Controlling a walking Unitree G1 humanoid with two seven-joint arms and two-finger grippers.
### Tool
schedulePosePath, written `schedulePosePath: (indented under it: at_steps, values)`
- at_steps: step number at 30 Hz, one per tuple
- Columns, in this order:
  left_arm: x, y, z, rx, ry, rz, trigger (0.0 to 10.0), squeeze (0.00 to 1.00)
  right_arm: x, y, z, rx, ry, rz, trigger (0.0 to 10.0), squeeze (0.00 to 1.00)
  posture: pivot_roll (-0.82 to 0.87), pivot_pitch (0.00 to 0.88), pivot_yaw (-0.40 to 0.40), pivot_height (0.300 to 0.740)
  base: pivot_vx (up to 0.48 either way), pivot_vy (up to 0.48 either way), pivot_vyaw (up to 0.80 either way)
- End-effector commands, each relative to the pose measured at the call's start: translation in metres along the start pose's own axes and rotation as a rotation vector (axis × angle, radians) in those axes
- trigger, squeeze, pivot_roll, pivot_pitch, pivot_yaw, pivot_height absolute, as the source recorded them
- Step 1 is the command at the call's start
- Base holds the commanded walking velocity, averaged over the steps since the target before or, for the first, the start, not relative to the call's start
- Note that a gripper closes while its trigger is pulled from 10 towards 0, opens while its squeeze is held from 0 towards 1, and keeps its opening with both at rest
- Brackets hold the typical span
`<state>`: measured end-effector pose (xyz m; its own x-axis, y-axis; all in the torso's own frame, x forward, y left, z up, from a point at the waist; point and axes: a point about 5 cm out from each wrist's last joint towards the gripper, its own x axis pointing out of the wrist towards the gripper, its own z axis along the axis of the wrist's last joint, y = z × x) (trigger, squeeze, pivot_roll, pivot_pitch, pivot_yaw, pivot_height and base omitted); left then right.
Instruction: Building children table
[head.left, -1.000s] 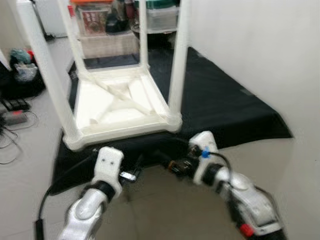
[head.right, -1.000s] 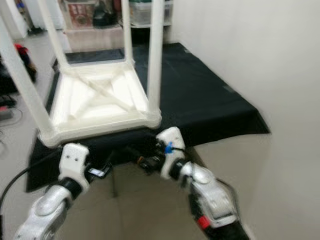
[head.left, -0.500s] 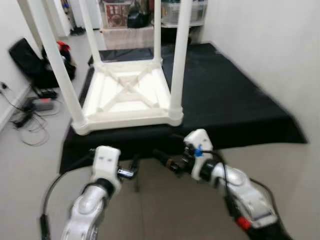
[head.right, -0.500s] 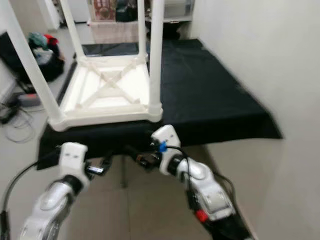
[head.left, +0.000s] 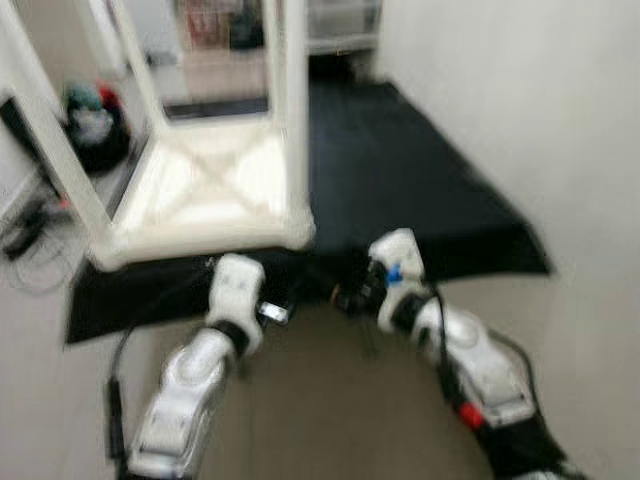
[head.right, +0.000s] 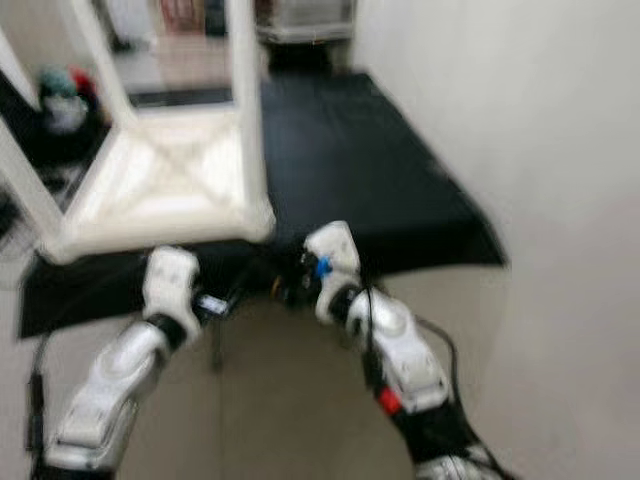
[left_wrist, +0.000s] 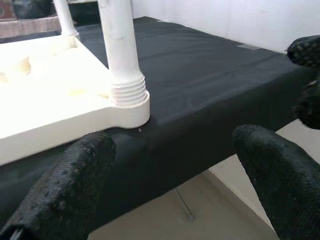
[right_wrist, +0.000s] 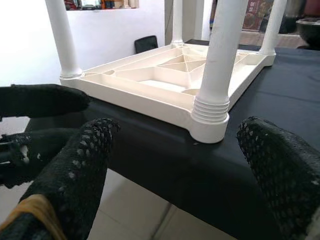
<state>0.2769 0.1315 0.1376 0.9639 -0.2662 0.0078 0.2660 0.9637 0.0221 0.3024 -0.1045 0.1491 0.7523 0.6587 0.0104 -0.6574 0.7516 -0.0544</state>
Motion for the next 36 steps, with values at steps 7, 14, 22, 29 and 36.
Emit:
schedulePosePath:
  at_steps: [7,14,22,29,36]
  values:
    - [0.002,0.051,0.012,-0.066,-0.036,0.194,10.0,0.0,0.01,-0.007,0.001,-0.003,-0.008,-0.045,10.0,0.0,-0.11,0.0,-0.008,0.74,0.0,0.0,0.0]
    - [0.006,0.055,0.007,-0.036,-0.008,0.175,10.0,0.0,0.02,-0.001,-0.005,-0.047,0.011,-0.055,10.0,0.0,-0.11,0.0,0.027,0.74,0.0,0.311,0.0]
    - [0.0,0.042,0.006,0.037,-0.002,0.123,10.0,0.0,0.008,-0.009,-0.007,-0.049,0.003,-0.128,10.0,0.0,-0.1,0.0,0.027,0.74,0.0,0.0,0.0]
    - [-0.028,0.032,0.005,0.004,0.0,0.09,10.0,0.0,-0.013,-0.015,-0.016,-0.149,0.083,-0.139,10.0,0.0,-0.09,0.0,-0.017,0.74,0.242,0.0,0.4]
    - [-0.027,0.027,0.002,0.006,0.003,0.075,10.0,0.0,-0.017,-0.012,-0.016,-0.062,0.068,-0.081,10.0,0.0,-0.11,0.0,-0.003,0.74,0.38,0.0,0.0]
